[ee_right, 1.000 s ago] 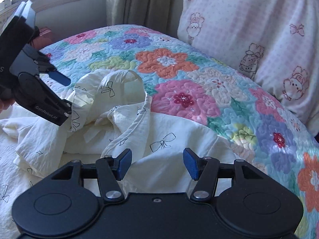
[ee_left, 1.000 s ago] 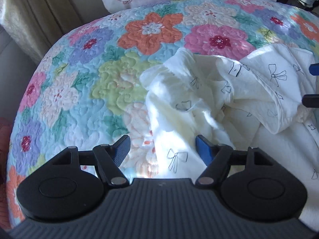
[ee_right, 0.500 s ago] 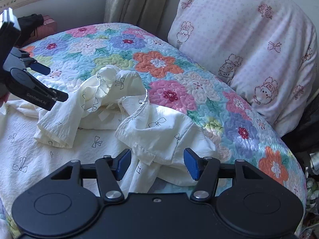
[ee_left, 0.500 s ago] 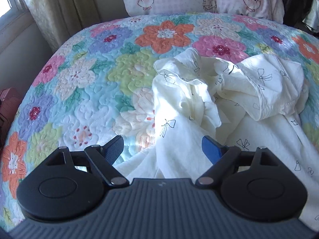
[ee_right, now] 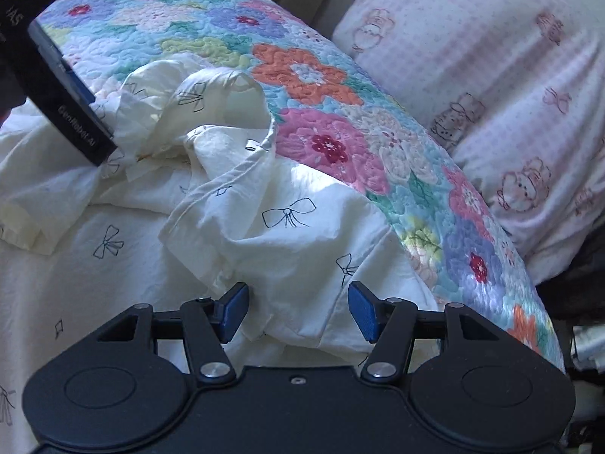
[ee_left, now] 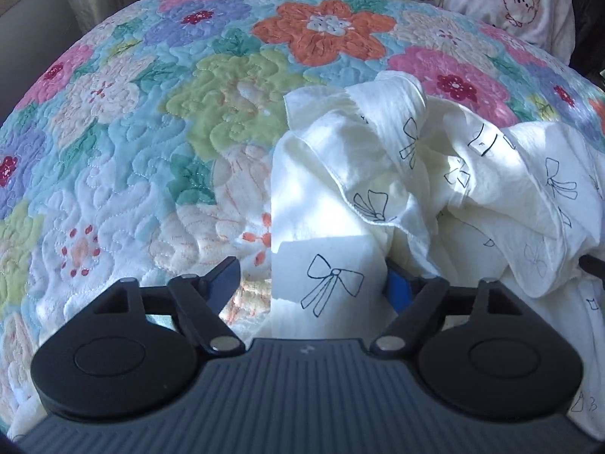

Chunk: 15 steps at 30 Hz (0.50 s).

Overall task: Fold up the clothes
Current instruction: 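Pinch the garment fabric with the right gripper while the left gripper pinches nearby fabric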

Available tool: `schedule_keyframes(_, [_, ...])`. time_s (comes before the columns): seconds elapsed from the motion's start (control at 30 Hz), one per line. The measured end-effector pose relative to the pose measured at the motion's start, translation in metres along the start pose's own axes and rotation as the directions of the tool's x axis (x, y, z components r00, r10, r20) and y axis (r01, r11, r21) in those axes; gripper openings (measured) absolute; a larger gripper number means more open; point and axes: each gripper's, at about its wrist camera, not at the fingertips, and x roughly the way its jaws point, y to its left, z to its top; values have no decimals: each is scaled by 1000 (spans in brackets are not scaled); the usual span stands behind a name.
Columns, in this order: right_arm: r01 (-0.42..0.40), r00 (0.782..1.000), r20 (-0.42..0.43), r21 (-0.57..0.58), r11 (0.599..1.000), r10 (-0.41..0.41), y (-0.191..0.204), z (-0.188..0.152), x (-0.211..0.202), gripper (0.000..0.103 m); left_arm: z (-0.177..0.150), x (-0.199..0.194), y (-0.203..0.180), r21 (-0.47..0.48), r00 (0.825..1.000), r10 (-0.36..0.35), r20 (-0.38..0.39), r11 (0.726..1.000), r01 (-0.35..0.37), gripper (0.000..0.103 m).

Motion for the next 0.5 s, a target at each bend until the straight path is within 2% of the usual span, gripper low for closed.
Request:
schedule_keyframes(0.03, [-1, 1000, -8, -18, 1000, 1, -4, -2, -1, 62, 2, -1, 1, -12, 1000, -21, -15, 1000, 21, 39])
schedule_keyframes(0.07, [-6, 1000, -16, -1, 1000, 6, -10, -3, -3, 61, 3, -4, 0, -5, 1000, -16, -27, 1000, 16, 21])
schedule_keyframes(0.1, [-27, 1000, -15, 35, 999, 27, -17, -4, -6, 52, 6, -9, -6, 42, 999, 24, -31, 999, -23, 19])
schedule_keyframes(0.13, [-59, 998, -7, 85, 995, 60, -23, -6, -11, 29, 9, -14, -12, 101, 997, 80, -17, 992, -78, 15])
schedule_keyframes(0.2, [-64, 998, -8, 130, 989, 66, -28, -9, -18, 3, 17, -27, -11, 135, 989, 143, 18, 980, -145, 13])
schedule_keyframes(0.23, [-41, 999, -8, 134, 990, 43, -28, -10, -22, 1, 21, -33, -11, 151, 984, 174, 36, 972, -178, 13])
schedule_keyframes(0.33, [14, 1000, 8, 168, 986, -16, -34, -17, -34, 0, 38, -57, 11, 75, 979, 185, 88, 979, -192, 12])
schedule_keyframes(0.47, [-24, 1000, 24, 316, 949, 17, -54, -28, -41, 2, 56, -79, 42, 28, 961, 221, 166, 973, -229, 10])
schedule_keyframes(0.5, [-49, 999, 38, 360, 932, 38, -58, -32, -41, 3, 61, -81, 52, 13, 947, 256, 192, 965, -263, 10])
